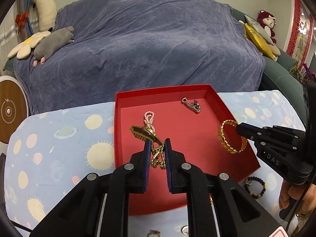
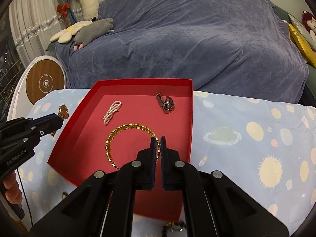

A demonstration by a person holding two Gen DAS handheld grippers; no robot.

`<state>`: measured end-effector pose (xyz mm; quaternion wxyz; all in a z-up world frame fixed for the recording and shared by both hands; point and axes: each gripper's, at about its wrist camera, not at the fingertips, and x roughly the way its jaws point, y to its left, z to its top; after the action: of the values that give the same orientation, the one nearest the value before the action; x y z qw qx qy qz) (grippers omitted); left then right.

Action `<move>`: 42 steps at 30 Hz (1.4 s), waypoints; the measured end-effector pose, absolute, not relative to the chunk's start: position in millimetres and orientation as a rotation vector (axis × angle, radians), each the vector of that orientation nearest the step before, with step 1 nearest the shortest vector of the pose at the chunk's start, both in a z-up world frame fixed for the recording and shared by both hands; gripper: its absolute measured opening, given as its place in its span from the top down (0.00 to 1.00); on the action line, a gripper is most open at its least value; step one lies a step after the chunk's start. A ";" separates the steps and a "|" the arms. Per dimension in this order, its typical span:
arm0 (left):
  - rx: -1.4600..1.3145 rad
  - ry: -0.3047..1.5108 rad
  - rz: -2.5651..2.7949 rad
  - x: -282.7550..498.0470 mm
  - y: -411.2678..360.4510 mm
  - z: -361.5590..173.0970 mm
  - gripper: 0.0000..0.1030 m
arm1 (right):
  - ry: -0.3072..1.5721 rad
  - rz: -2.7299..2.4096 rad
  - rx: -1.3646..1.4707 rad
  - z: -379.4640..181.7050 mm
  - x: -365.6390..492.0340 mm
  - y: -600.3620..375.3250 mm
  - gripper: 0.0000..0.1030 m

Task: Organize jewelry
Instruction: 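Place gold watch and gold bangle into the red box, open both tools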

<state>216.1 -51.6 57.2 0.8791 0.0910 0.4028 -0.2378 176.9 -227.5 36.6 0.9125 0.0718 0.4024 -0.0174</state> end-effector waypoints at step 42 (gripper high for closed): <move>0.292 0.790 -0.250 110.3 -16.8 47.3 0.35 | 0.799 -0.076 0.085 48.1 15.0 -208.8 0.46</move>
<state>110.3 -16.8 47.3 0.9052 0.1412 0.3822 -0.1210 15.0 -208.8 48.1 0.9197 0.0415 0.3886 -0.0371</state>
